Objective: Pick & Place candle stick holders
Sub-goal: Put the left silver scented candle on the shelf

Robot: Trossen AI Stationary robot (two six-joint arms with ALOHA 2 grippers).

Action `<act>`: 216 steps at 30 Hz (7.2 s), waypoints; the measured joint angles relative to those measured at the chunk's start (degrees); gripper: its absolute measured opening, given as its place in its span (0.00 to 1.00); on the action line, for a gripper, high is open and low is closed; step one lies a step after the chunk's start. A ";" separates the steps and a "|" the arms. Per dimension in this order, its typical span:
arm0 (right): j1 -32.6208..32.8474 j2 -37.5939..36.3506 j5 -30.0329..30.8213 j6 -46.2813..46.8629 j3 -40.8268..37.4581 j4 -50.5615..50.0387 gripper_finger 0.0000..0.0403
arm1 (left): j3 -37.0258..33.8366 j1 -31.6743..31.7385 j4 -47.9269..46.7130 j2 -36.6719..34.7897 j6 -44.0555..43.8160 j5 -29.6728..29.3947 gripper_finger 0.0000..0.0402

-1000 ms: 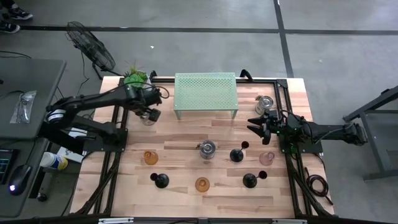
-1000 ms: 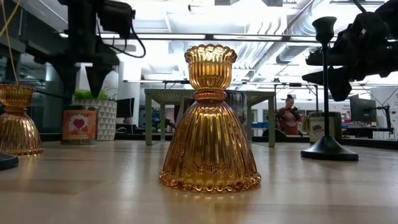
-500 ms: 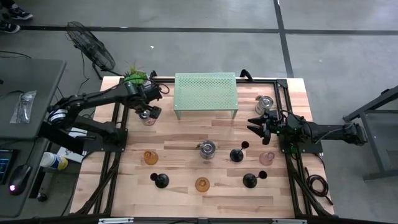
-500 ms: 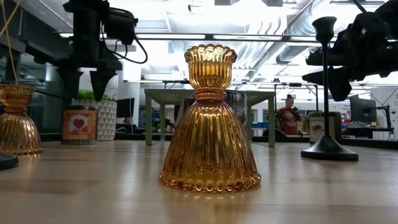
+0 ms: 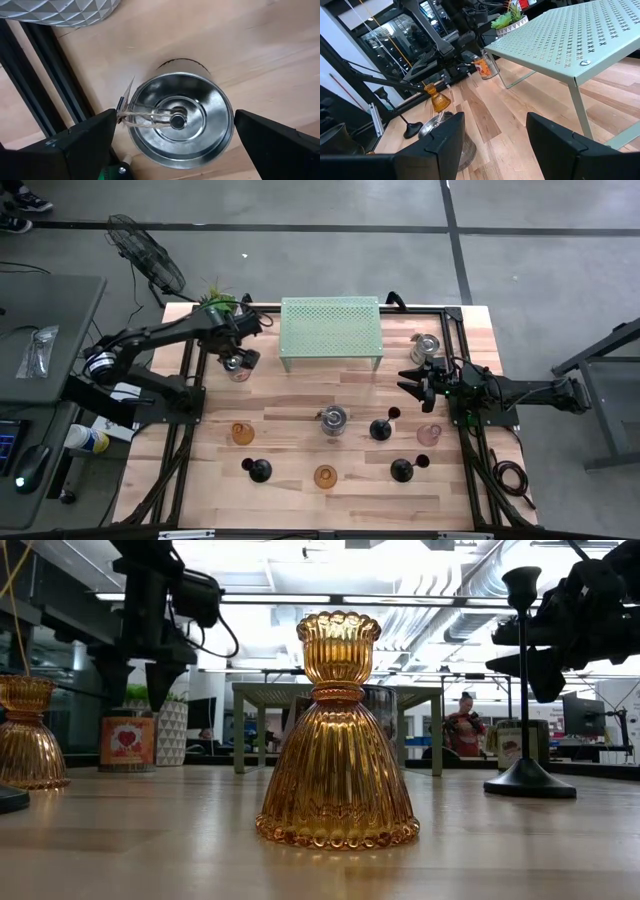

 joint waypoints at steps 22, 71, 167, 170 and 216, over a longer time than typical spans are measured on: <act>0.00 0.00 -0.02 -0.01 0.01 -0.01 0.51 | -2.35 1.40 2.68 5.40 4.28 3.42 1.00; 0.01 0.00 -0.01 0.01 0.00 0.00 0.51 | 0.27 0.09 3.88 2.51 7.42 7.78 0.88; 0.00 0.00 -0.02 0.00 0.00 0.01 0.51 | 74.12 5.11 -17.37 45.05 33.78 5.89 0.89; 0.00 0.00 -0.02 -0.01 -0.01 0.01 0.51 | 74.12 5.11 -17.35 45.05 34.04 5.87 0.93; 0.01 0.00 -0.01 0.00 -0.01 0.00 0.51 | 78.04 4.31 -15.67 44.34 35.76 2.97 0.95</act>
